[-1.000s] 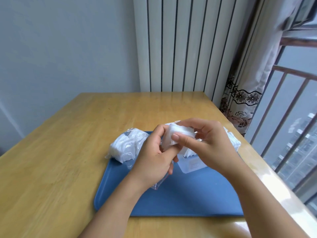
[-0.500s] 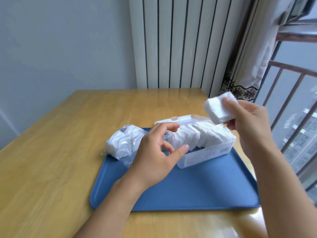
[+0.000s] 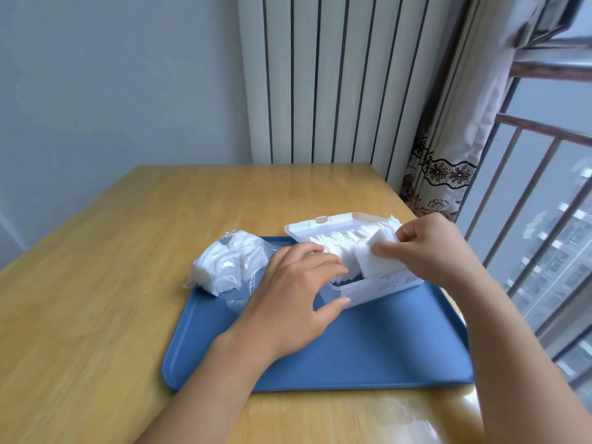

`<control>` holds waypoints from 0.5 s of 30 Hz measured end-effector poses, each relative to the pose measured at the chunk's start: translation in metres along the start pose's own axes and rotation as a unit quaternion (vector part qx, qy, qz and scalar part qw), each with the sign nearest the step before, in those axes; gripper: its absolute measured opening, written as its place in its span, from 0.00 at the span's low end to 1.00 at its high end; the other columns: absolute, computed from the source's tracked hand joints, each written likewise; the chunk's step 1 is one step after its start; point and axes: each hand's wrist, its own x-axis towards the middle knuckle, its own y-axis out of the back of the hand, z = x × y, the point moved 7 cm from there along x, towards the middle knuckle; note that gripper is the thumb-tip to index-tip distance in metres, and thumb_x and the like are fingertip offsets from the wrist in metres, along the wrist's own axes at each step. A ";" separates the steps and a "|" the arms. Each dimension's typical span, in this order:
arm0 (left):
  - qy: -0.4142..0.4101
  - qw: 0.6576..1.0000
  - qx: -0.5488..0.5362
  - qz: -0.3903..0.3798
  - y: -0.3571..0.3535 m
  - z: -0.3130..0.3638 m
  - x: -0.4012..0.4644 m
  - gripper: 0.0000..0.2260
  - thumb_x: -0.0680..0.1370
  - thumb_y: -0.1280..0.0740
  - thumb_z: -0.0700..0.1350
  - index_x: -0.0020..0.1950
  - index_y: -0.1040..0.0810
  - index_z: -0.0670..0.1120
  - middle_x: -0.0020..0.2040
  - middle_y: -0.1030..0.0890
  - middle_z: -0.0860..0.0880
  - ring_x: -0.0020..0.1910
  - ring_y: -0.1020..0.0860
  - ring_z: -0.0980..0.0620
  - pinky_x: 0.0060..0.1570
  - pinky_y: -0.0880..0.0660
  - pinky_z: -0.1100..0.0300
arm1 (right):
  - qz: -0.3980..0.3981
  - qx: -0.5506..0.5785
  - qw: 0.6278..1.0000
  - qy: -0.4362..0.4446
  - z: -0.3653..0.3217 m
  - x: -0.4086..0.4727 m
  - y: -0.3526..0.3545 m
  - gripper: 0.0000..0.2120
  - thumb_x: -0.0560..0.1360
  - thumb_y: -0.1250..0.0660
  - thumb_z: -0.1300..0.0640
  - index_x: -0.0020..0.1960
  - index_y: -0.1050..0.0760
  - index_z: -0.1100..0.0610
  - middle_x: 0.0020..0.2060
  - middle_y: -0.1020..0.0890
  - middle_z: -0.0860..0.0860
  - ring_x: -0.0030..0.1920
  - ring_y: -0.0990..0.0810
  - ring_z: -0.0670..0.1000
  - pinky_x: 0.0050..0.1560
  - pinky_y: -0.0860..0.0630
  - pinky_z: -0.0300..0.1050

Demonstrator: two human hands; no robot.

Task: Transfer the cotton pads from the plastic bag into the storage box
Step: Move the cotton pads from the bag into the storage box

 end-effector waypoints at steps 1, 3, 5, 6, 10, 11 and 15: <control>-0.005 1.000 0.003 -0.013 -0.004 -0.001 -0.001 0.15 0.75 0.32 0.57 0.59 0.18 0.54 0.59 0.19 0.61 0.67 0.31 0.58 0.69 0.41 0.61 | -0.001 -0.005 1.000 0.012 -0.002 0.000 0.001 0.27 0.68 0.23 0.50 0.29 0.39 0.61 0.27 0.42 0.51 0.29 0.45 0.50 0.29 0.48 0.44; -0.012 1.000 0.011 -0.027 -0.008 -0.002 -0.002 0.11 0.76 0.32 0.56 0.56 0.17 0.54 0.55 0.18 0.61 0.67 0.30 0.58 0.70 0.39 0.57 | -0.023 -0.005 1.000 0.010 -0.001 0.000 0.002 0.28 0.66 0.23 0.53 0.29 0.42 0.61 0.27 0.43 0.52 0.30 0.45 0.50 0.30 0.48 0.44; -0.008 0.999 0.005 -0.032 -0.008 -0.004 -0.002 0.07 0.77 0.31 0.54 0.52 0.18 0.55 0.53 0.19 0.61 0.67 0.30 0.58 0.70 0.39 0.57 | -0.057 -0.025 0.998 -0.010 0.005 0.001 0.001 0.27 0.65 0.22 0.53 0.28 0.40 0.63 0.25 0.42 0.51 0.29 0.45 0.51 0.30 0.47 0.43; -0.007 0.999 0.000 -0.033 -0.007 -0.004 -0.002 0.04 0.77 0.31 0.53 0.50 0.19 0.55 0.52 0.19 0.61 0.67 0.30 0.58 0.70 0.39 0.58 | -0.067 -0.053 0.996 -0.020 0.008 0.002 0.000 0.27 0.64 0.21 0.53 0.26 0.38 0.61 0.24 0.41 0.50 0.28 0.44 0.51 0.30 0.46 0.43; -0.010 0.999 -0.003 -0.034 -0.009 -0.001 -0.001 0.02 0.77 0.30 0.51 0.46 0.20 0.54 0.49 0.20 0.61 0.65 0.30 0.58 0.68 0.39 0.60 | -0.042 -0.234 0.970 -0.060 0.006 0.005 -0.008 0.21 0.60 0.19 0.49 0.30 0.31 0.55 0.27 0.29 0.50 0.30 0.30 0.54 0.30 0.37 0.40; -0.010 0.999 -0.004 -0.033 -0.009 -0.001 0.000 0.02 0.77 0.30 0.51 0.46 0.20 0.54 0.49 0.20 0.61 0.65 0.30 0.58 0.68 0.39 0.60 | -0.032 -0.266 0.961 -0.071 0.002 0.004 -0.009 0.20 0.60 0.18 0.47 0.35 0.28 0.55 0.32 0.25 0.50 0.34 0.26 0.56 0.32 0.33 0.41; -0.011 1.000 -0.012 -0.022 -0.007 -0.002 0.000 0.02 0.76 0.29 0.51 0.45 0.19 0.54 0.50 0.20 0.60 0.62 0.30 0.59 0.66 0.35 0.56 | -0.020 -0.304 0.948 -0.092 -0.003 0.003 -0.010 0.25 0.60 0.18 0.42 0.44 0.25 0.55 0.40 0.23 0.50 0.40 0.23 0.56 0.38 0.30 0.44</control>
